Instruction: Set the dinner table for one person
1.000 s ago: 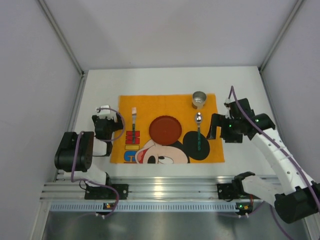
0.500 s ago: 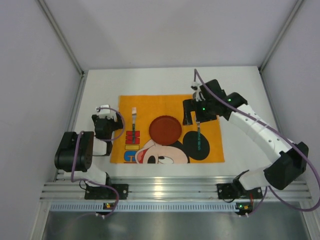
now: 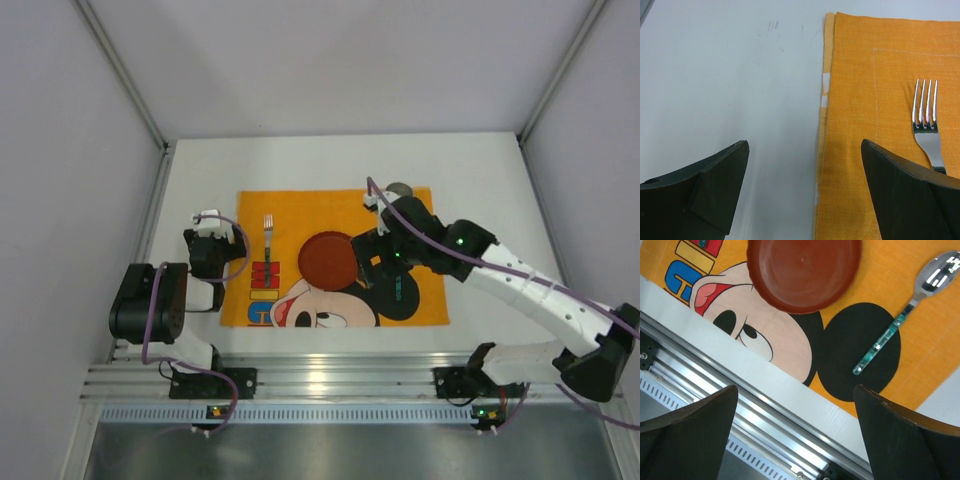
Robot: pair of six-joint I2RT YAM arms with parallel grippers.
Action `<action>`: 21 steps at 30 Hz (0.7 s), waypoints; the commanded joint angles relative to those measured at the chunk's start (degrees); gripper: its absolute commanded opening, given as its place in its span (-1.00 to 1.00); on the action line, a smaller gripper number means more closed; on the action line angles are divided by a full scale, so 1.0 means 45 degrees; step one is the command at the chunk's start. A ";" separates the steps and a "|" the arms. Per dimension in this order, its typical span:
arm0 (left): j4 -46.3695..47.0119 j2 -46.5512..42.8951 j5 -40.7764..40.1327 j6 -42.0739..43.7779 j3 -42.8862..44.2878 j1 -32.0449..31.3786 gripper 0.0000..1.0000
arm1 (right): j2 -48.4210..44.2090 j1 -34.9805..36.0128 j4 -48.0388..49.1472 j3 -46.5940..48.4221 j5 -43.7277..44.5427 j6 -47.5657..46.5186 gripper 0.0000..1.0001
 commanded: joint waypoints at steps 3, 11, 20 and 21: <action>0.0867 -0.0213 0.0168 0.0063 0.0242 -0.0002 0.98 | -0.2678 0.0022 -0.0291 -0.0790 0.1534 0.0576 1.00; 0.0867 -0.0232 0.0149 0.0063 0.0242 -0.0022 0.98 | -0.4575 0.0042 -0.0137 -0.1358 0.1963 0.1358 0.99; 0.0867 -0.0232 0.0149 0.0063 0.0242 -0.0021 0.98 | -0.4400 0.0022 0.0273 -0.0656 0.2725 0.1163 1.00; 0.0867 -0.0232 0.0149 0.0063 0.0242 -0.0022 0.98 | -0.4342 0.0042 0.0391 -0.0520 0.2822 0.1221 0.99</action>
